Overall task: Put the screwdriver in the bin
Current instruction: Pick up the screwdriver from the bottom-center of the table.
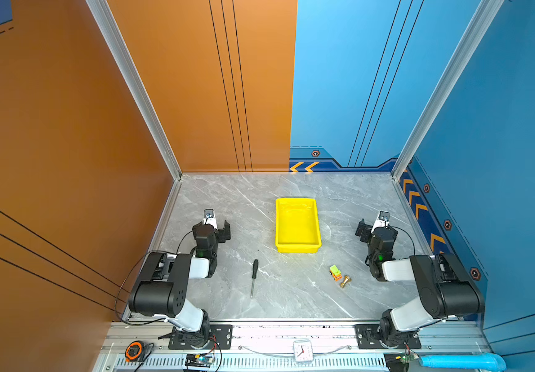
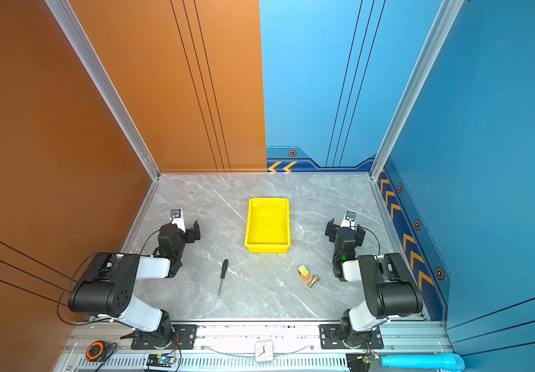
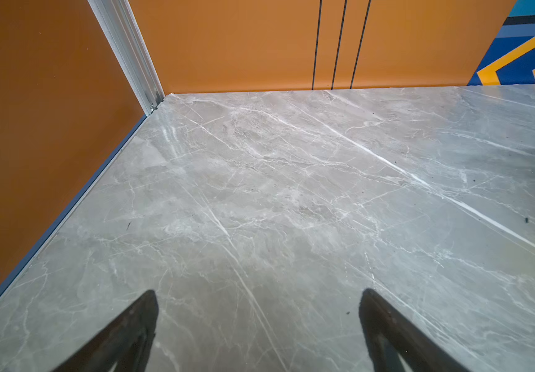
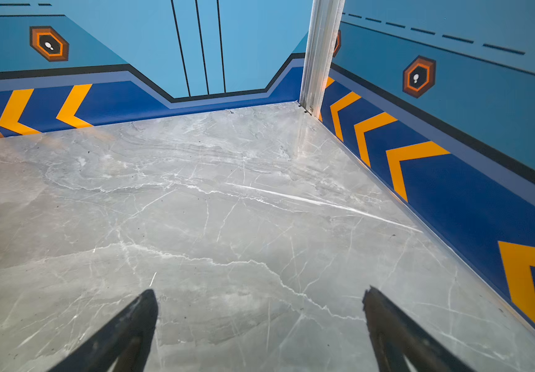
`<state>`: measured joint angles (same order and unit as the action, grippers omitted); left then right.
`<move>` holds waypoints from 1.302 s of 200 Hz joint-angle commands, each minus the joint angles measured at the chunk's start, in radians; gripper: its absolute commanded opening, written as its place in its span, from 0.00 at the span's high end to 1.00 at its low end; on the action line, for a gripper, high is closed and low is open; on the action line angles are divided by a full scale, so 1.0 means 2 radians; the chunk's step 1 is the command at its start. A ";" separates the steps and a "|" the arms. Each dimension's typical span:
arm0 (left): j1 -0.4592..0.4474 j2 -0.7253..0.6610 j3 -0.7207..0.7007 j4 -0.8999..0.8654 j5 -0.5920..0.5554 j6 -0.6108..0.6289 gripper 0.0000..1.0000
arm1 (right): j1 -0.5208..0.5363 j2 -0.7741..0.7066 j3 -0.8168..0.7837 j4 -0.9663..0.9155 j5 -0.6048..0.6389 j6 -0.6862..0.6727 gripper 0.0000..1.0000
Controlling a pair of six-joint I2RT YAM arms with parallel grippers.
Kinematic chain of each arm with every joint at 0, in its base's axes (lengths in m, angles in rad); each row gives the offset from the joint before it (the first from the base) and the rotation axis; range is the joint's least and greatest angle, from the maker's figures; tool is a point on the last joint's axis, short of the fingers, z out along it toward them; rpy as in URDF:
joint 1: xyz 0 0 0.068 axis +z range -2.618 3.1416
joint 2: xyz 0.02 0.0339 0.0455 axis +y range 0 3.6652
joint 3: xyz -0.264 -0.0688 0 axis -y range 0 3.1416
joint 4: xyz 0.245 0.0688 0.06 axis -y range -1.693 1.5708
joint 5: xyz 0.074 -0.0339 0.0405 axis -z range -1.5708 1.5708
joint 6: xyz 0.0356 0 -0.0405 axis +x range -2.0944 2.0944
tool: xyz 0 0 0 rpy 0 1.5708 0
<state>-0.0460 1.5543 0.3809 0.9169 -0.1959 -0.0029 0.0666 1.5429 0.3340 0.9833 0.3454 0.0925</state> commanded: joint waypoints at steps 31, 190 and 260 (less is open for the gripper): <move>0.003 0.004 0.000 0.002 0.011 0.007 0.02 | 0.004 0.003 0.006 -0.008 0.015 0.000 0.00; 0.003 0.005 0.000 0.002 0.011 0.008 0.02 | 0.003 0.003 0.006 -0.009 0.015 0.000 0.00; 0.003 0.002 -0.002 0.003 0.002 0.003 0.02 | 0.008 0.001 0.003 -0.004 0.035 0.002 0.00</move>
<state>-0.0460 1.5543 0.3809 0.9169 -0.1963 -0.0029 0.0673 1.5429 0.3340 0.9833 0.3485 0.0925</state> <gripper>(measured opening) 0.980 0.999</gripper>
